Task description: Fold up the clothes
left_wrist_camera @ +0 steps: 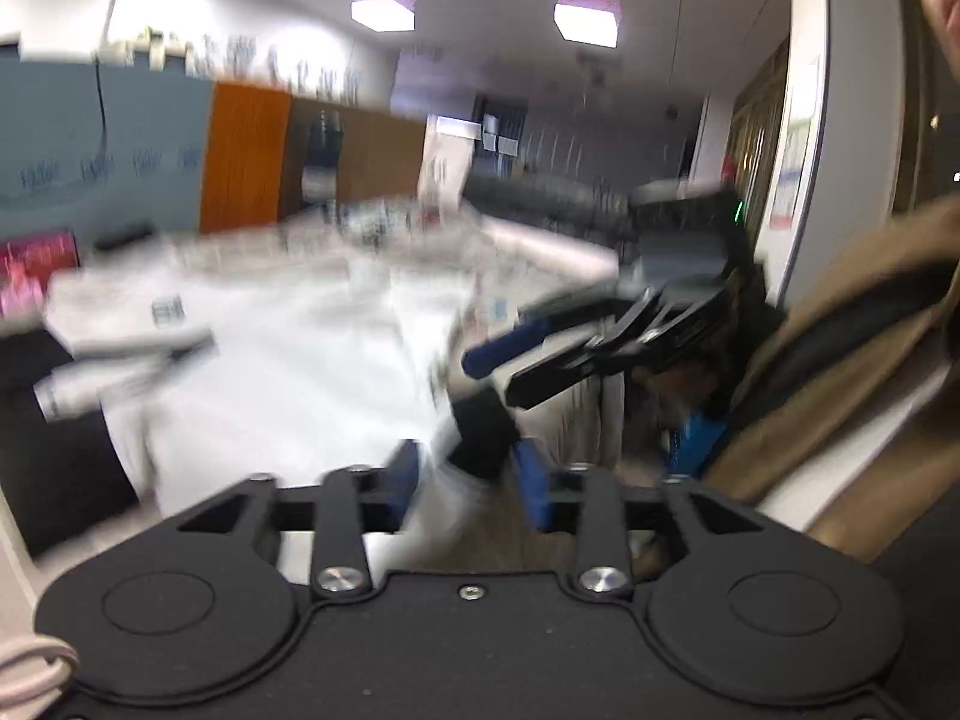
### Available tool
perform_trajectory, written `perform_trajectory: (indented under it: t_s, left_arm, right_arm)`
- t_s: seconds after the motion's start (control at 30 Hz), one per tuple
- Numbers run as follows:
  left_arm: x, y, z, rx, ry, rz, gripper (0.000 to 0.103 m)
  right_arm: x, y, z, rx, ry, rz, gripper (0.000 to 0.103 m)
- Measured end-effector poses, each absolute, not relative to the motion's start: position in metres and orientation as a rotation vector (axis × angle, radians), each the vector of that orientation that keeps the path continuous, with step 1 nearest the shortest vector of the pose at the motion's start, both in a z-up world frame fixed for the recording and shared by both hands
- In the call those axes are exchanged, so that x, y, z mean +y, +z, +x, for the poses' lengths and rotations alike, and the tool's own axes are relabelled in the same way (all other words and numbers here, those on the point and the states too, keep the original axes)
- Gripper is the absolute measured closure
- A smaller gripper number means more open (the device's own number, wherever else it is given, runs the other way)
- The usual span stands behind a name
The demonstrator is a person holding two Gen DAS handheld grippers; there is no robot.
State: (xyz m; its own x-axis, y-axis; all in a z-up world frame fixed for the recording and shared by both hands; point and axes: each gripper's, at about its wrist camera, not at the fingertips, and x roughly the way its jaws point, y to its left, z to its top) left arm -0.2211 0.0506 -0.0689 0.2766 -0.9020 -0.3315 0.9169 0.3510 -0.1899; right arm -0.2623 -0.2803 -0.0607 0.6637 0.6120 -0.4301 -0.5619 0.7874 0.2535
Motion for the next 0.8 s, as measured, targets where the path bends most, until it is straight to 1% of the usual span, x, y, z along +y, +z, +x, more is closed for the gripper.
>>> perform_trajectory:
  t_s: [0.03,0.1,0.2,0.3,0.37,0.5,0.6,0.7,0.73,0.77,0.8]
  left_arm:
    - [0.054,-0.063,-0.218,0.385,-1.200,0.026,0.052]
    - [0.059,-0.058,-0.207,0.349,-1.104,0.004,0.051]
    - [0.072,-0.060,-0.182,0.388,-0.902,-0.095,0.051]
    - [0.089,-0.071,-0.158,0.480,-0.686,-0.215,0.051]
    - [0.102,-0.082,-0.145,0.557,-0.566,-0.296,0.052]
    - [0.120,-0.096,-0.139,0.671,-0.384,-0.391,0.054]
    - [0.117,-0.108,-0.131,0.759,-0.397,-0.449,0.054]
    - [0.115,-0.109,-0.128,0.765,-0.406,-0.483,0.055]
    - [0.111,-0.110,-0.128,0.764,-0.409,-0.463,0.064]
    - [0.107,-0.110,-0.128,0.762,-0.412,-0.442,0.080]
    - [0.101,-0.112,-0.129,0.752,-0.410,-0.399,0.084]
  right_arm:
    - [-0.287,-0.057,-0.260,0.504,0.615,0.116,0.048]
    - [-0.305,-0.053,-0.248,0.504,0.481,0.176,0.048]
    - [-0.325,-0.048,-0.224,0.526,0.276,0.268,0.048]
    - [-0.335,-0.044,-0.200,0.538,0.170,0.313,0.048]
    - [-0.336,-0.040,-0.184,0.540,0.143,0.283,0.049]
    - [-0.342,-0.043,-0.160,0.637,0.058,0.316,0.049]
    - [-0.339,-0.049,-0.151,0.681,0.017,0.331,0.049]
    - [-0.335,-0.053,-0.148,0.712,-0.042,0.336,0.049]
    - [-0.334,-0.054,-0.149,0.712,-0.059,0.330,0.049]
    - [-0.333,-0.054,-0.150,0.711,-0.077,0.323,0.049]
    - [-0.333,-0.055,-0.150,0.714,-0.098,0.320,0.049]
